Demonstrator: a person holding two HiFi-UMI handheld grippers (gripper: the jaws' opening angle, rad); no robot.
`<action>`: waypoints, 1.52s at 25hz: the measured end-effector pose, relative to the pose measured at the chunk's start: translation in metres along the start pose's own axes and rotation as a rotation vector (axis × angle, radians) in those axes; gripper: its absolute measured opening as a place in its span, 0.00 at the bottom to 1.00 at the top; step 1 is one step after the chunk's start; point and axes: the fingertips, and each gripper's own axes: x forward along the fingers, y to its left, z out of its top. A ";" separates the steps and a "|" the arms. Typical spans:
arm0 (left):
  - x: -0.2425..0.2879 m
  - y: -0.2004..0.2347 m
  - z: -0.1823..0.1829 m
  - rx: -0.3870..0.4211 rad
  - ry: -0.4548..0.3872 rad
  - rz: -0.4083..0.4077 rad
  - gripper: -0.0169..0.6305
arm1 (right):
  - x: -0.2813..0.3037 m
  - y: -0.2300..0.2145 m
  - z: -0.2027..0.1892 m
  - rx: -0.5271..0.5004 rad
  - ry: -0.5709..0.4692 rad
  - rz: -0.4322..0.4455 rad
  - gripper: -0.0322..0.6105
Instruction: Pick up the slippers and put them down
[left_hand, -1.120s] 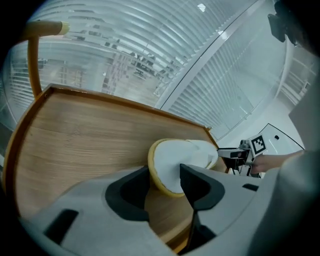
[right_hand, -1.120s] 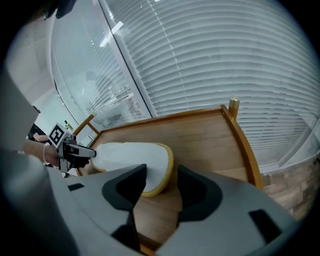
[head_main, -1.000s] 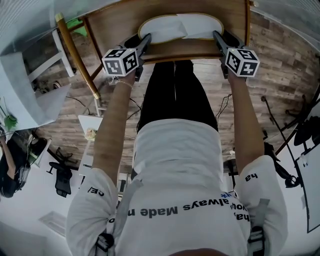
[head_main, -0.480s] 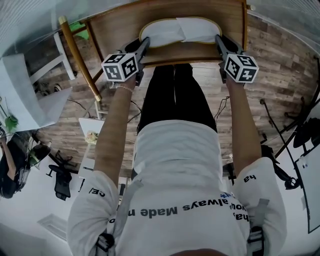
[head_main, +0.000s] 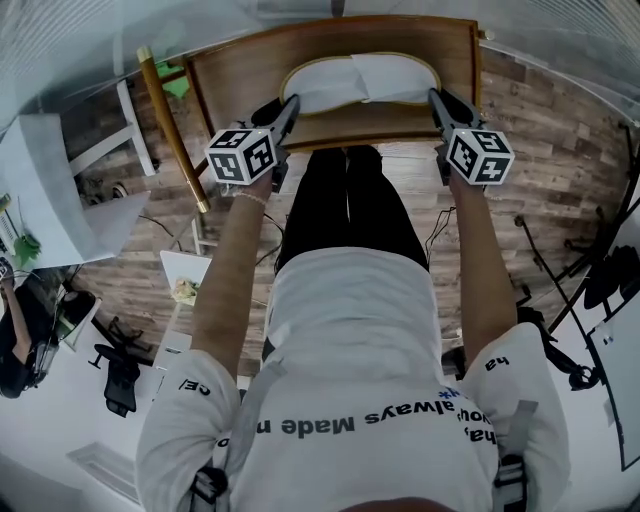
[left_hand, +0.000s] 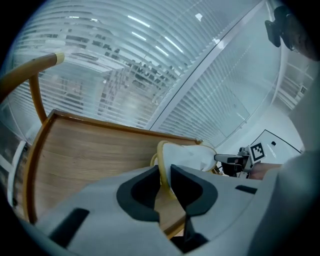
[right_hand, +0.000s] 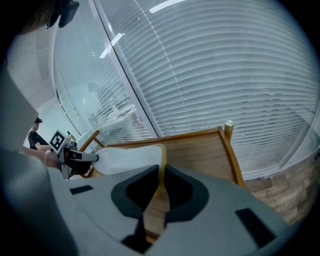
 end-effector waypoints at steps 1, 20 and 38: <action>-0.004 -0.003 0.002 0.002 -0.002 -0.001 0.13 | -0.004 0.002 0.003 0.001 -0.003 0.001 0.11; -0.100 -0.084 0.082 -0.029 -0.140 -0.027 0.12 | -0.100 0.058 0.098 0.027 -0.109 0.018 0.11; -0.208 -0.170 0.171 0.038 -0.289 -0.037 0.12 | -0.217 0.135 0.207 -0.060 -0.274 0.019 0.11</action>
